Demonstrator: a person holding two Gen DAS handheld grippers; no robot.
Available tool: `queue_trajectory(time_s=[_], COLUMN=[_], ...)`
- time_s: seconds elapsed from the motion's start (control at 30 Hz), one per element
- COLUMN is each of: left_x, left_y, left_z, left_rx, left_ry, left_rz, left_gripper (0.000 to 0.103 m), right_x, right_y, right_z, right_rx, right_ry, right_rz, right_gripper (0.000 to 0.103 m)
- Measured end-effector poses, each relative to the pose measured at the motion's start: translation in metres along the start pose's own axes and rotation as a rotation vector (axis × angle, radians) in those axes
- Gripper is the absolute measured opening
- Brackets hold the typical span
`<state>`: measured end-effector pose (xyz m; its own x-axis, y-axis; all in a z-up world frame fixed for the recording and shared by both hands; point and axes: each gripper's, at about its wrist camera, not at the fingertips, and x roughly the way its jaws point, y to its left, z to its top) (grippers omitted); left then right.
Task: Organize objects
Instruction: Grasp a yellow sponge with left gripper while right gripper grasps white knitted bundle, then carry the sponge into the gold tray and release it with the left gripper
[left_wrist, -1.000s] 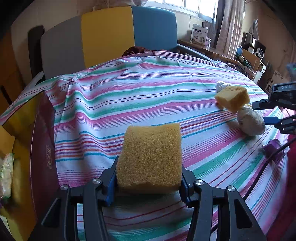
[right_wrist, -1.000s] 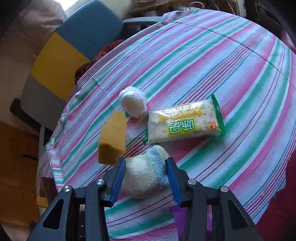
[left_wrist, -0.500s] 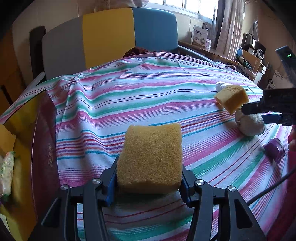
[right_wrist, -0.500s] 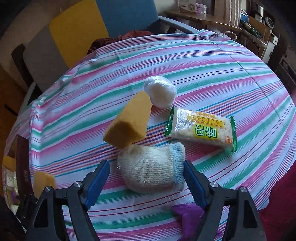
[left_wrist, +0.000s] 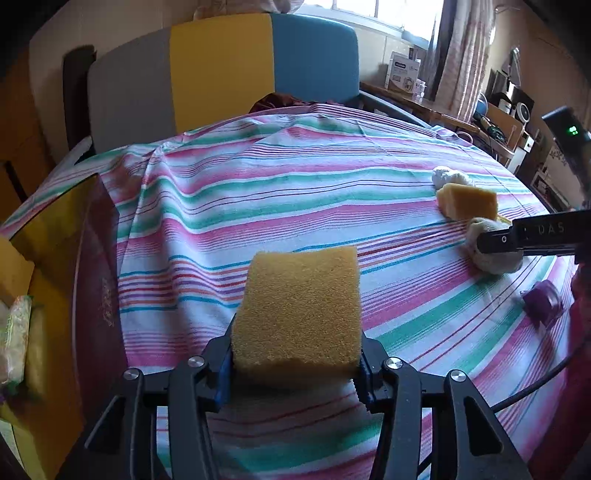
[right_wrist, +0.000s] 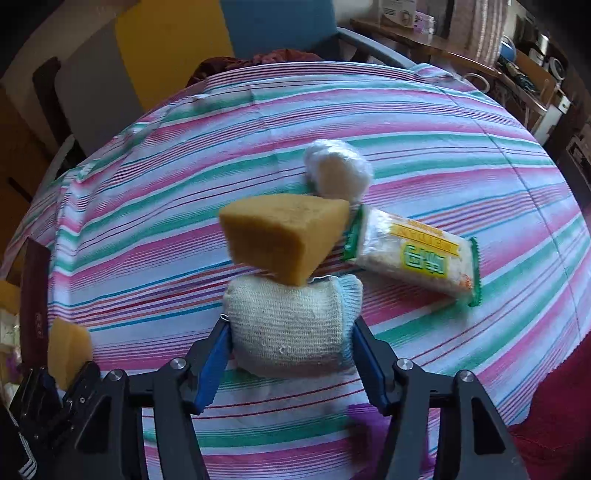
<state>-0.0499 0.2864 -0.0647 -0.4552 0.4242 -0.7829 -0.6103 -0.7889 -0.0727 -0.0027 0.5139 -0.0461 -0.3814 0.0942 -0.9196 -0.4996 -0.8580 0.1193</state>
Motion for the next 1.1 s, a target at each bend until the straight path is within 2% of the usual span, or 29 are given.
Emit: queue_trajectory(time_s=[0.13,0.3,0.5,0.6,0.9,0.97,1.03,1.1], left_x=[-0.022,-0.054,-0.092,-0.098,-0.069,-0.054,-0.039,-0.022], left_y=[0.007,0.031,0.088,0.127,0.233,0.247,0.256,0.261], left_z=[-0.002,0.0,0.003,0.004,0.028,0.035,0.039,0.042], left_rx=[-0.026,-0.093,-0.219,-0.274,-0.425,-0.447,-0.462,-0.468], left_ry=[-0.021,-0.041,-0.09,-0.101,-0.029,-0.008,0.013,0.043], left_rz=[-0.016,-0.028,-0.006,0.061,0.2,0.18,0.234,0.238], left_gripper=[0.052,0.052,0.052,0.052,0.053,0.053,0.054,0.055], right_x=[-0.001,0.001,-0.003,-0.004,-0.003,-0.003,-0.002,-0.002], right_y=[0.035,0.061,0.058,0.062,0.069,0.069,0.07,0.071], right_z=[-0.009,-0.021,-0.023,-0.025,-0.027,-0.027,-0.027,-0.027], right_rx=[-0.162,-0.306,-0.317,-0.33,-0.346,-0.345,-0.348,-0.35], right_ry=[0.003,0.015,0.005,0.0,-0.006,-0.006,-0.005,-0.005], right_rz=[0.063,0.077,0.058,0.041,0.021,0.022,0.02,0.02], right_gripper=[0.063,0.063,0.063,0.063,0.063,0.063,0.063,0.063])
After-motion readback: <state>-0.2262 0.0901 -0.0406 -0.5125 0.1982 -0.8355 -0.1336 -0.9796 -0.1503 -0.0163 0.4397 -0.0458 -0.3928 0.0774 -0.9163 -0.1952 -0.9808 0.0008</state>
